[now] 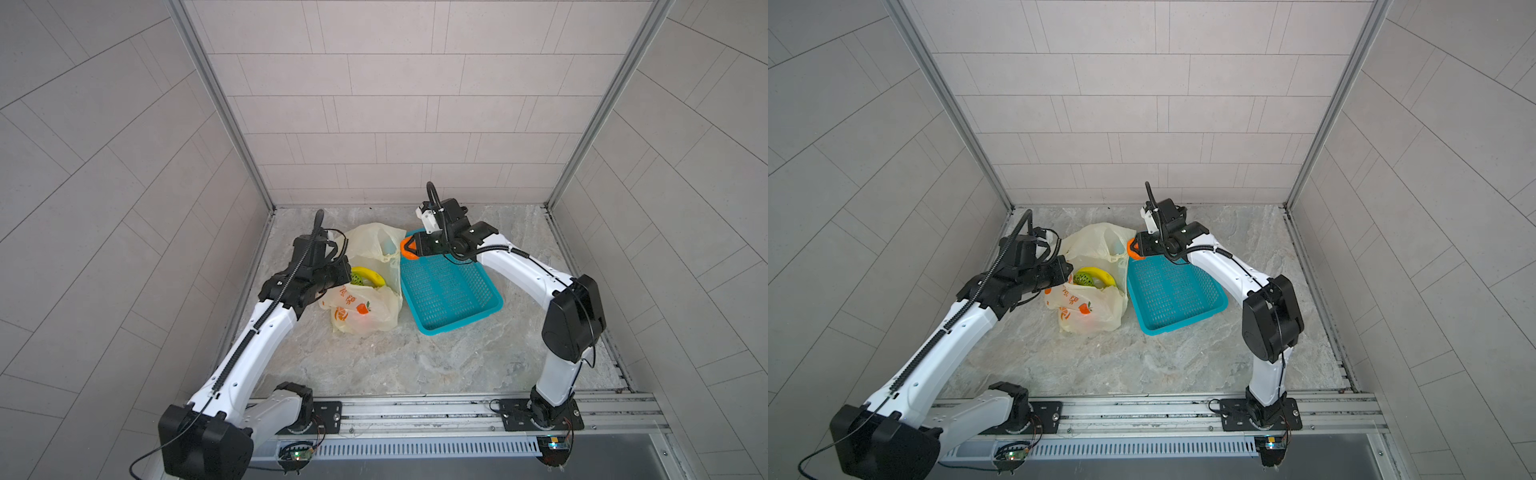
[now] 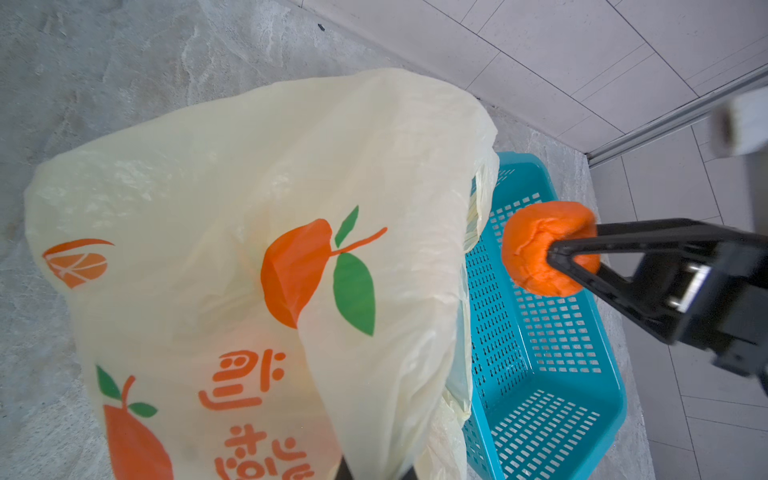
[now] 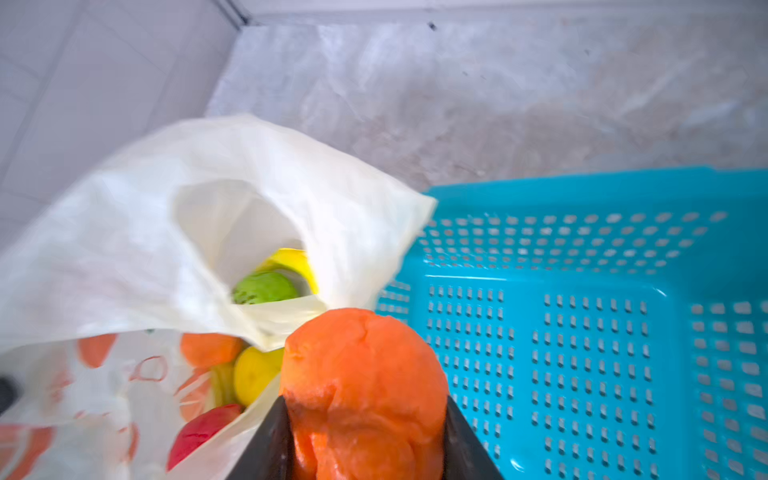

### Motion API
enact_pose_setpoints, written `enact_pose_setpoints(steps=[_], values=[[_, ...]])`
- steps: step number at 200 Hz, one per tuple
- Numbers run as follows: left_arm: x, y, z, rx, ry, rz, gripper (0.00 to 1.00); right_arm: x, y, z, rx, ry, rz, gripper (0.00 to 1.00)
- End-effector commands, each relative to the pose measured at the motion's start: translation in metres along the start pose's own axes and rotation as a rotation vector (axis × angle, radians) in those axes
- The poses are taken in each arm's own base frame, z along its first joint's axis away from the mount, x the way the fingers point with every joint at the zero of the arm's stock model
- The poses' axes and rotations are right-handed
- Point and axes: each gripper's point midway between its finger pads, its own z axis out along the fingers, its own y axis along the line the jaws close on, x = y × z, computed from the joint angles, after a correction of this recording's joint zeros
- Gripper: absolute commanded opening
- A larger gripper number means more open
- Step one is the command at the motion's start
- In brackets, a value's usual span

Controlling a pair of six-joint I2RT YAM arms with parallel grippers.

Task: Place the fruits into the plastic bag
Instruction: 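Carry the orange fruit into the bag opening with the right gripper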

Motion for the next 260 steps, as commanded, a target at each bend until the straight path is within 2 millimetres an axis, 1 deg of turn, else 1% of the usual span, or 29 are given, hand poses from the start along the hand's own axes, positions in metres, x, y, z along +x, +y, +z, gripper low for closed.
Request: enact_pose_setpoints(steps=[1,20,28,35,51,77,87,99,113,125,139,156,173,214,231,260], values=[[0.000,0.001,-0.001,-0.006,-0.014,-0.001,0.00,0.010,0.046,0.005,-0.107,0.012,-0.092,0.39],[-0.001,0.001,-0.002,-0.006,-0.018,0.000,0.00,0.019,0.080,0.016,-0.189,0.031,-0.125,0.40],[-0.001,0.000,-0.003,-0.005,-0.019,0.001,0.00,0.026,0.091,0.024,-0.210,0.058,-0.132,0.40],[-0.001,0.000,-0.004,-0.005,-0.021,0.001,0.00,0.029,0.100,0.030,-0.224,0.071,-0.139,0.40],[-0.001,0.001,-0.004,-0.008,-0.020,0.005,0.00,0.038,0.115,0.048,-0.249,0.113,-0.156,0.40],[-0.001,0.001,-0.005,-0.007,-0.022,0.002,0.00,0.041,0.130,0.077,-0.282,0.151,-0.145,0.42],[-0.001,0.000,-0.005,-0.006,-0.023,0.002,0.00,0.039,0.135,0.085,-0.299,0.168,-0.119,0.47],[-0.001,0.001,-0.006,-0.008,-0.026,0.002,0.00,0.039,0.142,0.090,-0.333,0.182,-0.103,0.58],[-0.001,0.001,-0.007,-0.009,-0.026,0.004,0.00,0.039,0.147,0.089,-0.365,0.190,-0.101,0.71],[-0.001,0.001,-0.008,-0.013,-0.026,0.007,0.00,0.041,0.146,0.085,-0.361,0.195,-0.114,0.77],[0.000,0.002,-0.008,-0.017,-0.024,0.009,0.00,0.044,0.138,0.078,-0.323,0.190,-0.148,0.80],[0.001,0.003,-0.007,-0.018,-0.022,0.008,0.00,0.048,0.126,0.065,-0.261,0.193,-0.195,0.81],[0.001,0.004,-0.006,-0.019,-0.022,0.007,0.00,0.058,0.114,0.054,-0.211,0.224,-0.226,0.81],[0.000,0.002,-0.007,-0.017,-0.023,0.011,0.00,0.104,0.092,0.036,-0.124,0.377,-0.260,0.80],[0.000,0.003,-0.007,-0.021,-0.024,0.012,0.00,0.125,0.088,0.033,-0.102,0.423,-0.299,0.80],[0.001,0.003,-0.008,-0.021,-0.019,0.012,0.00,0.159,0.086,0.029,-0.076,0.521,-0.398,0.80]])
